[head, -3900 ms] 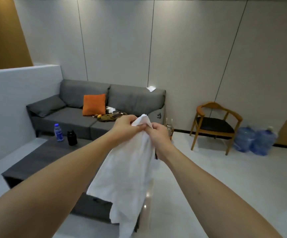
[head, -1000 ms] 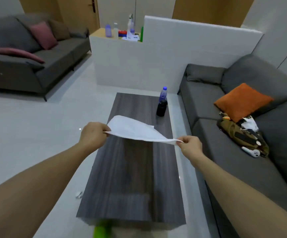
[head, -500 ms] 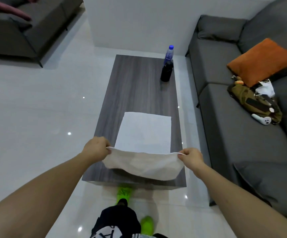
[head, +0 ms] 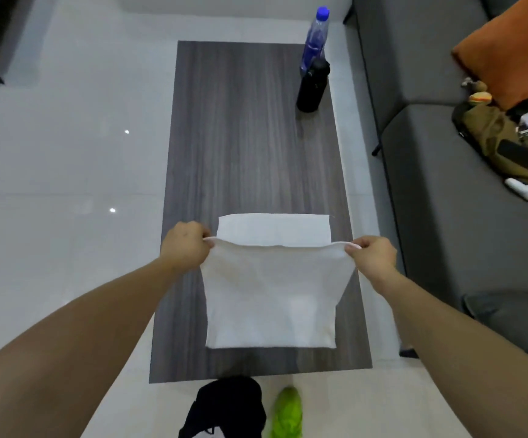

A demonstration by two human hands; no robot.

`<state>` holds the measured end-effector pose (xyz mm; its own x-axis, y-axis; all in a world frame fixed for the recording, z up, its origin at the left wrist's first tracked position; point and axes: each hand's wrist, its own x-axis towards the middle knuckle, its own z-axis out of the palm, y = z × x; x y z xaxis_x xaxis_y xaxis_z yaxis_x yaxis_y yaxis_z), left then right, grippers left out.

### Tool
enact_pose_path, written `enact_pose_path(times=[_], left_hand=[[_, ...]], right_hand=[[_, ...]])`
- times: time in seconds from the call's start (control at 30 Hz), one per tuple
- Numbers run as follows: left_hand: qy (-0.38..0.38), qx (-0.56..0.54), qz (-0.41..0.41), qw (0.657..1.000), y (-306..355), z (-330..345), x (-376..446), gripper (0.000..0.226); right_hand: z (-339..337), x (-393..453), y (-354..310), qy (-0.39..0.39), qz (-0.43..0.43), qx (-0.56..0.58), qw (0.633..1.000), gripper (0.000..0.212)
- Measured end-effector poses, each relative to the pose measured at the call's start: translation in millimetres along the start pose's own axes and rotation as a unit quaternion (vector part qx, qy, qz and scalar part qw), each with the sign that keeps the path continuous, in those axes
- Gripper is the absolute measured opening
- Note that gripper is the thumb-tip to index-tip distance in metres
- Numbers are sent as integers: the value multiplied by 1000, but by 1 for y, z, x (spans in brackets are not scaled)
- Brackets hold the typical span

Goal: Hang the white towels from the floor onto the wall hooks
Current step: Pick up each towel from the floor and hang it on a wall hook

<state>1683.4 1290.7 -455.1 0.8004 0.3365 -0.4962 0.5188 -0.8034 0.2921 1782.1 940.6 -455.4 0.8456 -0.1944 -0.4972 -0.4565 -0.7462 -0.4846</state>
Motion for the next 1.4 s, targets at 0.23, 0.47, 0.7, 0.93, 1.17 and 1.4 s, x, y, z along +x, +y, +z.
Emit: enact_pose_path(times=[0.23,0.47,0.7,0.93,1.17,1.4], left_hand=[[13,-63,-15,998,0,28,93,31],[-107,-90,-93,986,-46,117,72,40],[-176,-116,-164,964,-92,204,-8,36],[-106,-213,-258,936,-83,234,-49,28],[-47,-475,-393,786,-73,232,-95,21],[53,-493,-341,799,-58,200,-153,27]], right_hand=[[43,65,-20,79,-9,-50,996,30],[104,53,59,-95,89,-121,984,40],[140,4,147,-113,181,-110,971,57],[145,-27,187,-83,184,-30,979,32],[111,-62,204,-89,286,307,903,13],[70,-101,216,-69,201,355,910,43]])
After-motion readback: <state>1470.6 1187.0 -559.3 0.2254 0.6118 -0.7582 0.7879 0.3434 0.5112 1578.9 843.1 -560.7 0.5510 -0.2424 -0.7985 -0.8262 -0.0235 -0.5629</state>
